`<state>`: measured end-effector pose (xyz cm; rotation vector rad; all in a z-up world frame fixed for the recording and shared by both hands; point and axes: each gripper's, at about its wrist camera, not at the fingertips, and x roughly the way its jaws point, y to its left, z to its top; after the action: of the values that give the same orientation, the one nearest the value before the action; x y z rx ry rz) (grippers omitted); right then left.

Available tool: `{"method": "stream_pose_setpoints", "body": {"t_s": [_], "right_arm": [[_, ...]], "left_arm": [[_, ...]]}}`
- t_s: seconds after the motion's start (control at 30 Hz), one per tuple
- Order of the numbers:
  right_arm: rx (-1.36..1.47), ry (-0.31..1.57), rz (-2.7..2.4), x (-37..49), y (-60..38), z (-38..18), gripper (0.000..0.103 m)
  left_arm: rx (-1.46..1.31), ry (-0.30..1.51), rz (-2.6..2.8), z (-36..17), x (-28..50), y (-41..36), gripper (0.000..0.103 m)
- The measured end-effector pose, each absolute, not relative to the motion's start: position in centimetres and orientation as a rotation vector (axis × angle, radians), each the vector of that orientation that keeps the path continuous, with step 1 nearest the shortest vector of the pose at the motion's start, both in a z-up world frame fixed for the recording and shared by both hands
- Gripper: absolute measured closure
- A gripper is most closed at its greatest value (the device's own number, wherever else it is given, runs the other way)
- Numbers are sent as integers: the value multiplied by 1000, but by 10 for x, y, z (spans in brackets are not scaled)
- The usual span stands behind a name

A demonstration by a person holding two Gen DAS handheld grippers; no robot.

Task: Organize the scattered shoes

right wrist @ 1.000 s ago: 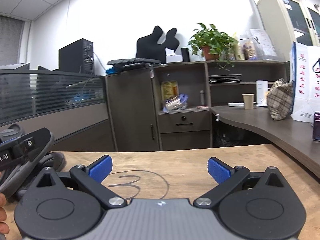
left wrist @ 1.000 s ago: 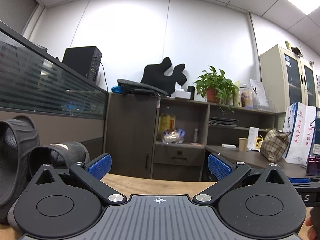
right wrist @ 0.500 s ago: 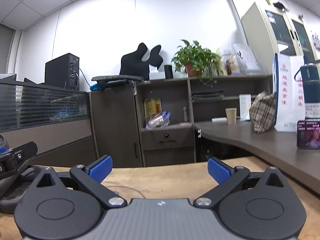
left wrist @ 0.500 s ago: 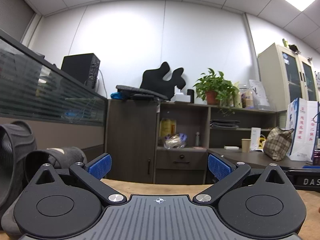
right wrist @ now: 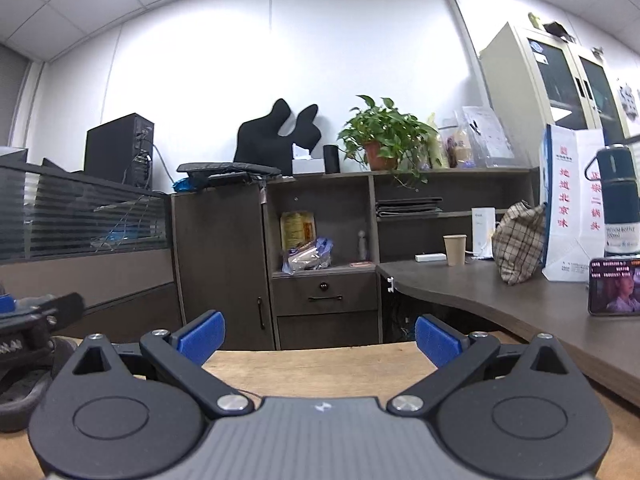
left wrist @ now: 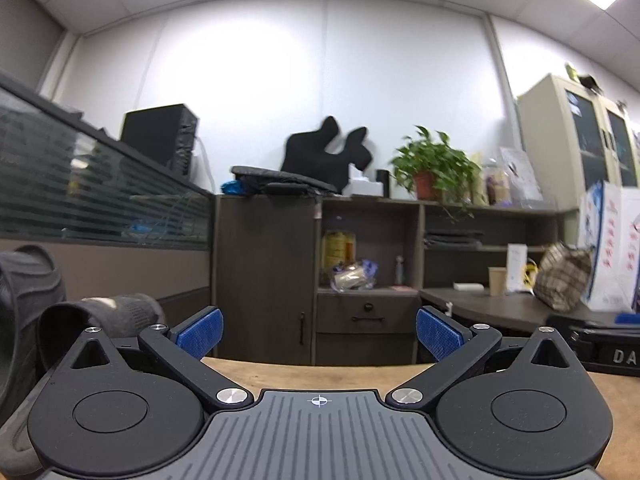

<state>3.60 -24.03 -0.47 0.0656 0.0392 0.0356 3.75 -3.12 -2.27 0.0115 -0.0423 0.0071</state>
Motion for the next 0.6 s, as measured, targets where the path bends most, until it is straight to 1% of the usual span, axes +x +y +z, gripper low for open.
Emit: {"method": "stream_pose_setpoints", "body": {"t_s": [0.27,0.47,0.6], "right_arm": [[6,33,22,38,-243,-9,0],[19,35,-11,40,-248,-11,0],[24,39,-10,41,-250,-13,0]], "left_arm": [[36,-70,18,-26,34,-36,0],[53,-88,29,-27,31,-39,0],[42,-69,56,-28,33,-38,0]]}}
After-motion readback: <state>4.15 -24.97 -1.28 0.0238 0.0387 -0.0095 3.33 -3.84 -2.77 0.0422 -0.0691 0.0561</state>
